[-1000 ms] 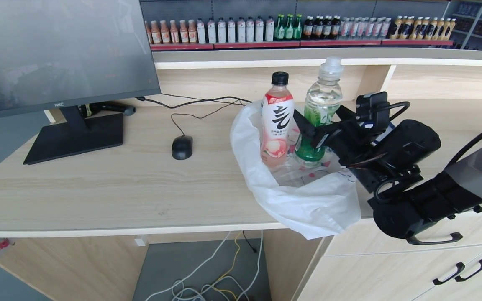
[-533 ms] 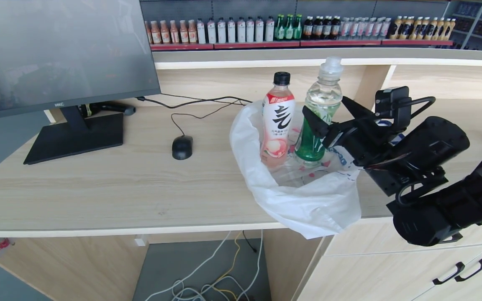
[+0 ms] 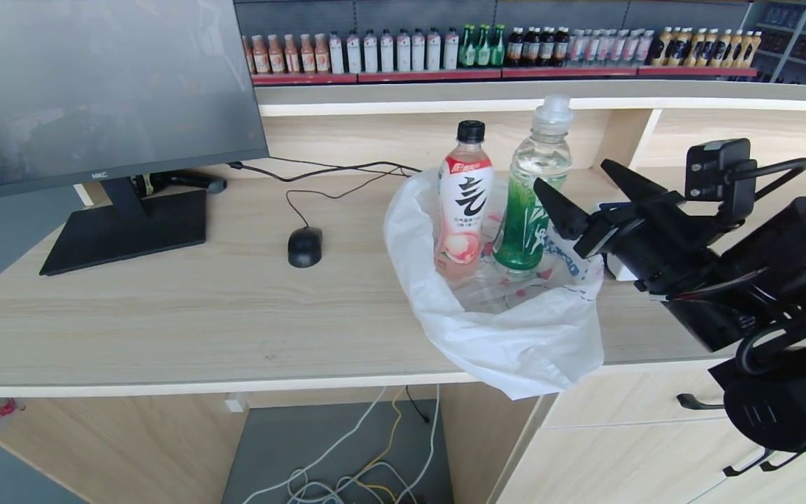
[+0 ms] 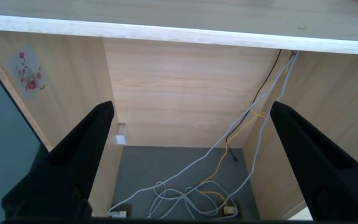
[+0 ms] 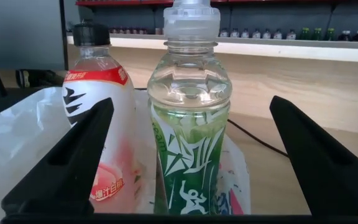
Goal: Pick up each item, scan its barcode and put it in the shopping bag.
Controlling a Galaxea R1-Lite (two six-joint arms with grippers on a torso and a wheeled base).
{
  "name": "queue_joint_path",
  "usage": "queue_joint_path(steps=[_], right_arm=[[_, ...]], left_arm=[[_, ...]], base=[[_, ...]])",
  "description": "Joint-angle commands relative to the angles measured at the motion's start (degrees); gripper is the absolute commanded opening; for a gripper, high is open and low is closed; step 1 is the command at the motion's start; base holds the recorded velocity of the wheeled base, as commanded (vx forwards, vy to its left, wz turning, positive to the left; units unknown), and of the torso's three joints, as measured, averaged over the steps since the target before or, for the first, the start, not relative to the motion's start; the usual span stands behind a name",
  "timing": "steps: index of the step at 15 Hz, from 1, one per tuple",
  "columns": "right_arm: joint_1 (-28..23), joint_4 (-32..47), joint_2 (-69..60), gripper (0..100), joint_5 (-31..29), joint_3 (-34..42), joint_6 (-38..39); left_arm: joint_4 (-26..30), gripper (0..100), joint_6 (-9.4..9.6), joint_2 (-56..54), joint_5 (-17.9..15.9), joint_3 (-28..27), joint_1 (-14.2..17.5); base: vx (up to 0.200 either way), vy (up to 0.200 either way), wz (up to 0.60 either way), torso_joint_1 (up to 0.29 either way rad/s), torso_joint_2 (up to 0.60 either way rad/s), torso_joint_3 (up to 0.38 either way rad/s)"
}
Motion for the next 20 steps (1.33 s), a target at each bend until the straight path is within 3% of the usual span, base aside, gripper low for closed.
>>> queue_joint_path(steps=[1,4,10,20], right_arm=[[0.0,-0.08,-1.63,100,0.01,0.92,-0.08],[0.0,-0.08,-1.98,100,0.01,0.48,0.01],[0.09,-0.08,-1.63,100,0.01,-0.22,0.27],[0.09,-0.08,-1.9,100,0.01,-0.13,0.27]], left_arm=[[0.0,100,-0.04,-0.01,0.01,0.0,0.01],[0.0,100,-0.13,-0.01,0.01,0.0,0.01],[0.0,100,-0.04,-0.01,0.01,0.0,0.01],[0.0,100,-0.04,-0.01,0.01,0.0,0.01]], base=[[0.0,0.0,0.0,0.0,0.0,0.0],[-0.2,0.0,0.0,0.007,0.01,0.001],[0.0,0.0,0.0,0.0,0.0,0.0],[0.0,-0.2,0.0,0.003,0.0,0.002]])
